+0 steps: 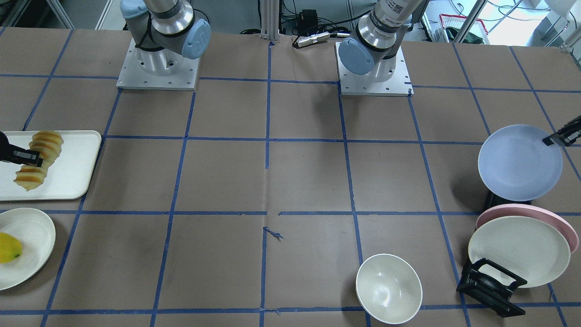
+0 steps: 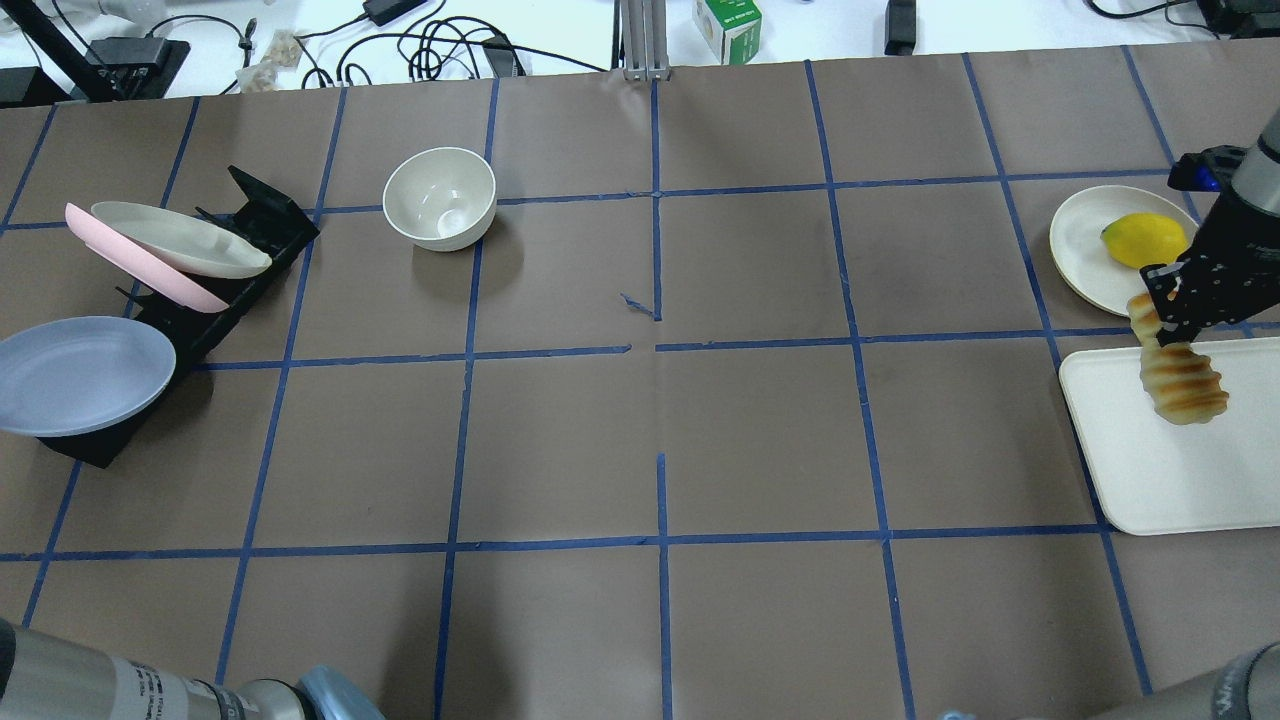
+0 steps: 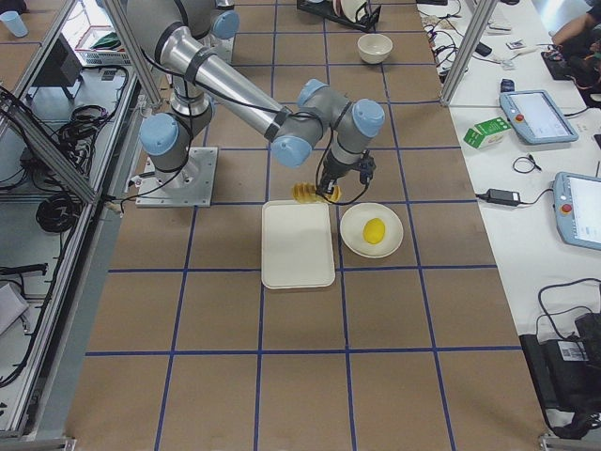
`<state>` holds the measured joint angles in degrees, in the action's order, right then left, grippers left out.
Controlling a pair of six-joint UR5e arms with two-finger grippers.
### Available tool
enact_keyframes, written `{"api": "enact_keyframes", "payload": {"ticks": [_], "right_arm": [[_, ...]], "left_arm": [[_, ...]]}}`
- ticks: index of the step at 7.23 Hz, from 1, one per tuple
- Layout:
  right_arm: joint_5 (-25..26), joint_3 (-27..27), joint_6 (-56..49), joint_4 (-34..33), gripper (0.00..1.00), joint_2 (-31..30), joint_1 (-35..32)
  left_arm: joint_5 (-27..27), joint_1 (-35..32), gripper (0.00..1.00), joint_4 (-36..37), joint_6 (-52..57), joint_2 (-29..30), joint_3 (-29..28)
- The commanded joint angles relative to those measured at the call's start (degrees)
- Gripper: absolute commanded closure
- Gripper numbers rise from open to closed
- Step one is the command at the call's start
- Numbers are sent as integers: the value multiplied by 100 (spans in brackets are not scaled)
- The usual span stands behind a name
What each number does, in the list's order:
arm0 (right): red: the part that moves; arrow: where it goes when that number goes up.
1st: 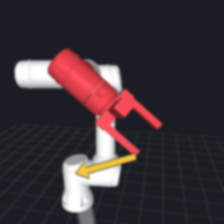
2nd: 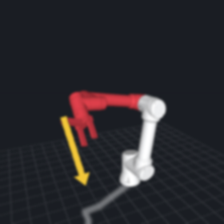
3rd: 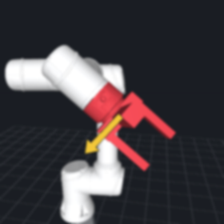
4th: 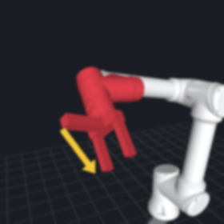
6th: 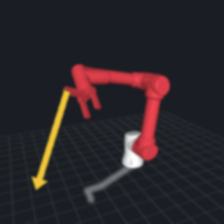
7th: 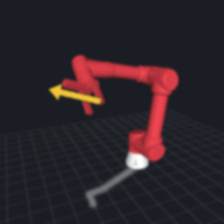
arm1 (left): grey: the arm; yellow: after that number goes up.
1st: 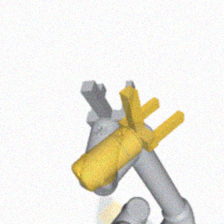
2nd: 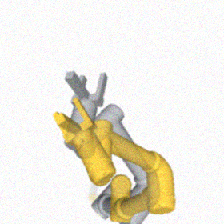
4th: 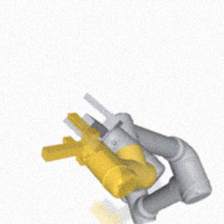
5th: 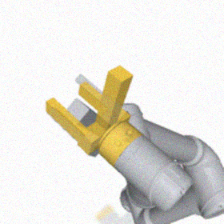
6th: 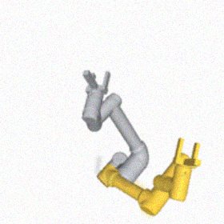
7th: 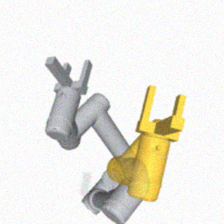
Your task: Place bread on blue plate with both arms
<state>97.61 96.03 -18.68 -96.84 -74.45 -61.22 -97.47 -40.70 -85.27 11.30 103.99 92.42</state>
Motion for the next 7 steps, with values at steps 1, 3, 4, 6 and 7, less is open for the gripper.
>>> {"api": "enact_keyframes", "payload": {"ticks": [1,3,4,6,7], "right_arm": [[-23,-41,57,173,100,-78,-31],[-418,-41,337,402,100,-183,-39],[-419,-41,347,464,100,-210,-83],[-375,-32,356,499,100,-210,-224],[-375,-32,356,517,100,-210,-241]], "left_arm": [[78,-69,100,-1268,-232,-623,74],[1366,-506,100,-1659,-312,-967,695],[1658,-962,100,-1477,-426,-1029,1134],[2641,-1893,100,-740,-620,-952,1620],[2993,-2516,100,-171,-672,-916,1804]]}}
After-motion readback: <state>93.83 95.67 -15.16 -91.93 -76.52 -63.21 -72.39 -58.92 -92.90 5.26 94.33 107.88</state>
